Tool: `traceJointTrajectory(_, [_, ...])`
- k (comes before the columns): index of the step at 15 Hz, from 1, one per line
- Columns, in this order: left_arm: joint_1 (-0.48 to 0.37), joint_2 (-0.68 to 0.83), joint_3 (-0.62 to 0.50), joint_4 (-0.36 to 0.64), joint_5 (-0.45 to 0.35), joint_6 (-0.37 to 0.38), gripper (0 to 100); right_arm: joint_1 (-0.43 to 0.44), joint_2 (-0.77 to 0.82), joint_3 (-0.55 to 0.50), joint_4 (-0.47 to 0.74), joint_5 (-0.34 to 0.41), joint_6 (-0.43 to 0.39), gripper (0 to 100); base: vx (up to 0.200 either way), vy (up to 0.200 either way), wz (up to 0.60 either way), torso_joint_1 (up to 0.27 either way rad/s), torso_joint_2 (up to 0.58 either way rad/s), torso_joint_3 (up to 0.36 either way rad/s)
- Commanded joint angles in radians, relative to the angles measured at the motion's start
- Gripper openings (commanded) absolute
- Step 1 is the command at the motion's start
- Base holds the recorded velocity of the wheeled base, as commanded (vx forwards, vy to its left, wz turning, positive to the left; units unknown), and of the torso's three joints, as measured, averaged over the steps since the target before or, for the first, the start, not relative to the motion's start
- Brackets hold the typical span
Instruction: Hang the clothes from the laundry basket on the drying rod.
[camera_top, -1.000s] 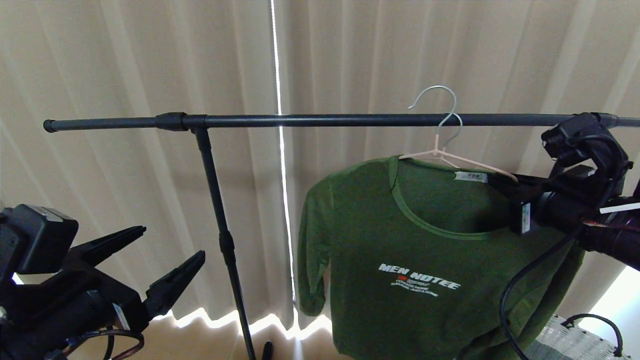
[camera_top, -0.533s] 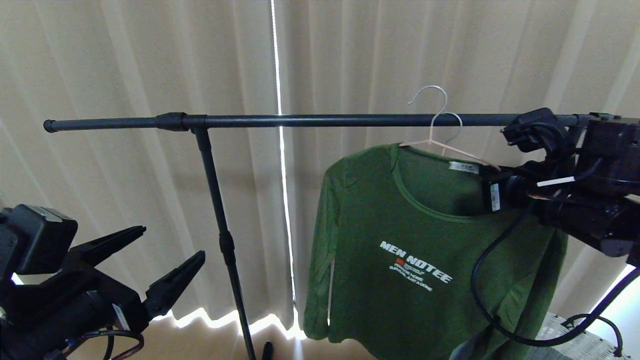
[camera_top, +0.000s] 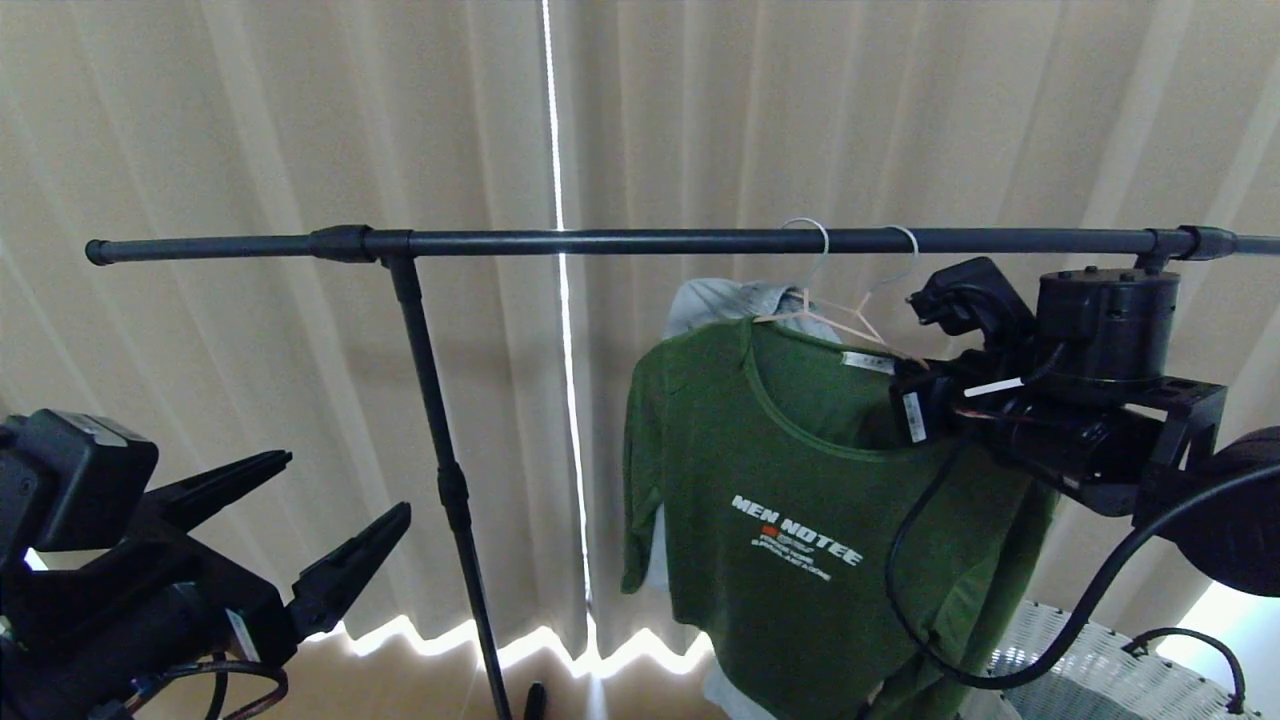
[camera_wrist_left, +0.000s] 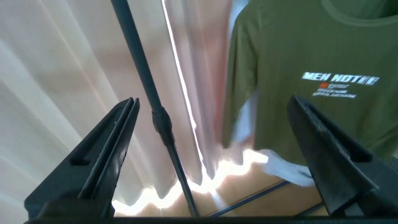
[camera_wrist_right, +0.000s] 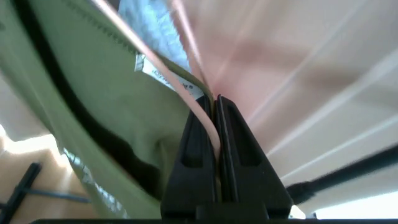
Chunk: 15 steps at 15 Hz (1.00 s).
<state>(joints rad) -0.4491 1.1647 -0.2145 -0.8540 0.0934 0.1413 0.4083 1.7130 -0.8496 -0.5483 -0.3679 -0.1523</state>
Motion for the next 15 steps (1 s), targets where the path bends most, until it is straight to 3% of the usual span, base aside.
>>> traceJointTrajectory(1, [0.001, 0.001, 0.001, 0.000, 0.000, 0.000, 100, 0.014, 0.019, 0.000, 0.002, 0.000, -0.003, 0, 0.000, 0.000, 0.00, 0.000, 0.00, 0.000])
traceJointTrajectory(12, [0.001, 0.003, 0.001, 0.000, 0.000, 0.000, 100, 0.064, 0.011, 0.001, 0.001, 0.009, -0.003, 0, 0.000, 0.000, 0.00, 0.000, 0.00, 0.000])
traceJointTrajectory(13, [0.001, 0.003, 0.001, 0.000, 0.000, 0.000, 100, 0.064, 0.008, 0.004, 0.001, 0.012, -0.003, 100, 0.000, 0.000, 0.00, 0.000, 0.00, 0.000])
traceJointTrajectory(15, [0.001, 0.004, 0.001, 0.000, 0.000, 0.000, 100, 0.064, 0.007, 0.010, -0.015, 0.015, 0.007, 100, 0.000, 0.000, 0.00, 0.000, 0.00, 0.000])
